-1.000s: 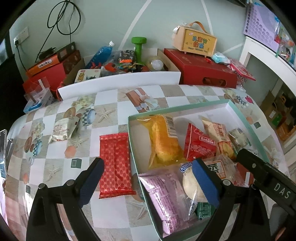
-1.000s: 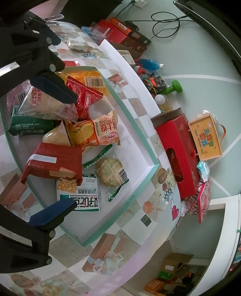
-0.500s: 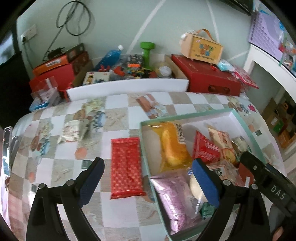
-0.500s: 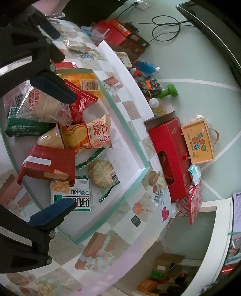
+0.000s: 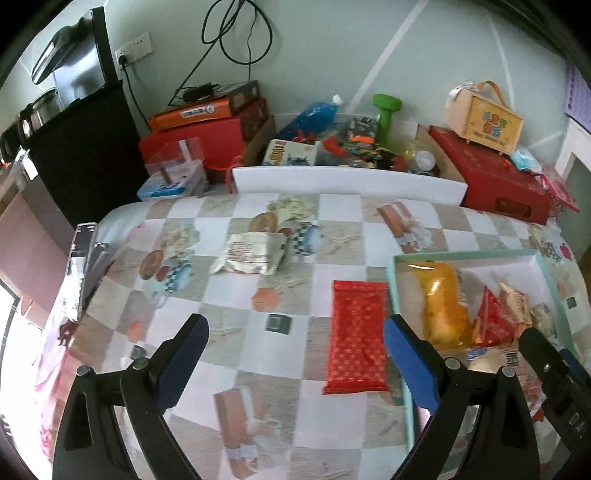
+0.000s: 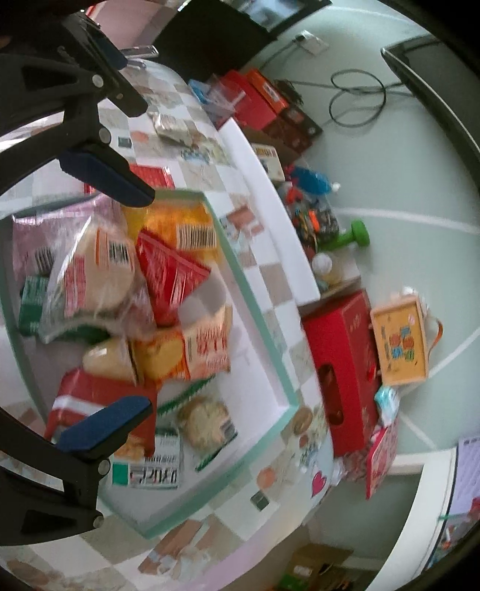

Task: Organize snacks
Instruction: 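Move both grippers back over the red patterned pack and white bag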

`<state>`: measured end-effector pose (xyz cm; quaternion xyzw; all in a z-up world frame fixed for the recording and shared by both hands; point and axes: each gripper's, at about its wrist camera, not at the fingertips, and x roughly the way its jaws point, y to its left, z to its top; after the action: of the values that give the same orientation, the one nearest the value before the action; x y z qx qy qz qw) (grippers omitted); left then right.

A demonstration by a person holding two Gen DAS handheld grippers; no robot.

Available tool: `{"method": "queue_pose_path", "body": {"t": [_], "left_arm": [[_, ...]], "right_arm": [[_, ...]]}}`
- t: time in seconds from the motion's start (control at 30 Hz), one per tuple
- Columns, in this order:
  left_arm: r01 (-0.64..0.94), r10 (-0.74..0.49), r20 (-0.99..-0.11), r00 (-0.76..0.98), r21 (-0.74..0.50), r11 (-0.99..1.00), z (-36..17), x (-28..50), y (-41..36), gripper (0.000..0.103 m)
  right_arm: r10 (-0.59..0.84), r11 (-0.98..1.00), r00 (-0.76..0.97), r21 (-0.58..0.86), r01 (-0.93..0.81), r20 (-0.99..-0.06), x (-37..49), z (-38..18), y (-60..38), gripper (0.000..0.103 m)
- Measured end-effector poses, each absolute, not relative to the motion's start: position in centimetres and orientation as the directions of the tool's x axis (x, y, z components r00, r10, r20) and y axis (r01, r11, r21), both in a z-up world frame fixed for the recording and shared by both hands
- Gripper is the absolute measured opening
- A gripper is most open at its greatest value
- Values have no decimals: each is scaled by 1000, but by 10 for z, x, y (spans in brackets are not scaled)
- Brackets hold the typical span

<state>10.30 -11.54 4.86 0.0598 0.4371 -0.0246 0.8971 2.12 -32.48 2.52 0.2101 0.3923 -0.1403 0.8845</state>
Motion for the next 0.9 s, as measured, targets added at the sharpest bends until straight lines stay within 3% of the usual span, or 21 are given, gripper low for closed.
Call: {"method": "queue_pose_path", "body": {"t": [0.4, 0.9], "left_arm": [[-45, 64, -849, 524, 48, 998, 34, 113, -47, 96], [-90, 8, -870, 493, -42, 995, 36, 124, 3, 96]], "right_arm": [[53, 921, 688, 302, 247, -724, 47, 29, -268, 103], [140, 968, 672, 244, 63, -727, 69, 16, -187, 103]]}}
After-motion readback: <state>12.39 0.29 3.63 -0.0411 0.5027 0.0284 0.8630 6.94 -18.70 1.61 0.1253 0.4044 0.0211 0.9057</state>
